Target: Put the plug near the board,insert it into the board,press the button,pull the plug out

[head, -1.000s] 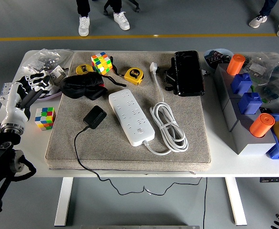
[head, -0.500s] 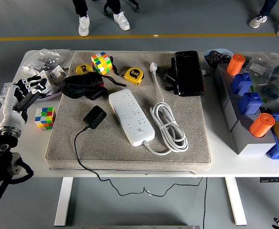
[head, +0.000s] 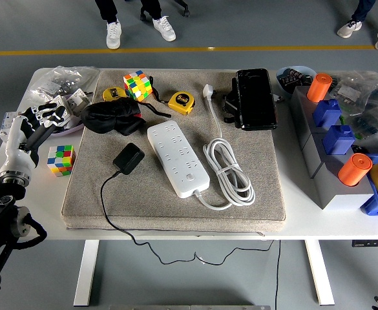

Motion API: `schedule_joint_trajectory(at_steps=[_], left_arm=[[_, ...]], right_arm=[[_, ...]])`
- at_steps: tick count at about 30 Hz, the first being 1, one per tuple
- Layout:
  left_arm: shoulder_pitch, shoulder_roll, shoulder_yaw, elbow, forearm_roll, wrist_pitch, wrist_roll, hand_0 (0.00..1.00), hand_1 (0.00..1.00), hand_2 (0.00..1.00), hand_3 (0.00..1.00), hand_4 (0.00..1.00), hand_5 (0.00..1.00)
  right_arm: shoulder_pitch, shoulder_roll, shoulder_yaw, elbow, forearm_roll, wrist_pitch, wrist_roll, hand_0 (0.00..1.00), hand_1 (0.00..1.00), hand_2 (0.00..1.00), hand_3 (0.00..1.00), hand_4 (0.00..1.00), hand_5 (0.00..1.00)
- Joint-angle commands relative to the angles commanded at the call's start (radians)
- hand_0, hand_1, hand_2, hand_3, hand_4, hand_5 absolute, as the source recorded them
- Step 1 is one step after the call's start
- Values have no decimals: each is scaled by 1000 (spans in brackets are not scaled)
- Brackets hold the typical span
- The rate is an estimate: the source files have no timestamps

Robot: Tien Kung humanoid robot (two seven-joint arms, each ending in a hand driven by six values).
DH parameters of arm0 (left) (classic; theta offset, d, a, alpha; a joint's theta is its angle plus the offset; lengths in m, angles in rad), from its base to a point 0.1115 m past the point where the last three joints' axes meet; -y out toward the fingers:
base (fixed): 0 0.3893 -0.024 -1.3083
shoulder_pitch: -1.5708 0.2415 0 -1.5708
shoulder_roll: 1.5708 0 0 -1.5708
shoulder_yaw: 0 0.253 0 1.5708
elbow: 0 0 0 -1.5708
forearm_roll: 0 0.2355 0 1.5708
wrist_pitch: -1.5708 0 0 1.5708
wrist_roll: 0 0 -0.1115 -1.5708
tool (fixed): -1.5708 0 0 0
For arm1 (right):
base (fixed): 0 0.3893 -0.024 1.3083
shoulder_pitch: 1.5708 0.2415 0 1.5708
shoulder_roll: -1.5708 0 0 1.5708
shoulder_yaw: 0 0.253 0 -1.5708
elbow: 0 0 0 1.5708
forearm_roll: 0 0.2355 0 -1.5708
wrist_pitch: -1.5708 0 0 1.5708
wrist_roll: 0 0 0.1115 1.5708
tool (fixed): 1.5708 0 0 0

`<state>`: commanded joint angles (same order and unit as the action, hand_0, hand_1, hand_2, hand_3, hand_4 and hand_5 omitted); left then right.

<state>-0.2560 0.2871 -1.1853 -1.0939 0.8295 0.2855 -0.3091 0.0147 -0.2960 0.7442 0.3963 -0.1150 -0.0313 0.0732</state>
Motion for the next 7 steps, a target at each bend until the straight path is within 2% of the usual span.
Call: schedule_joint_trajectory(at_steps=[7], left_arm=[[0, -1, -14, -1, 3, 1, 2, 417, 540, 558, 565, 882, 353]], right_arm=[[0, -2, 9, -2, 2, 0, -1, 594, 645, 597, 497, 776, 503]])
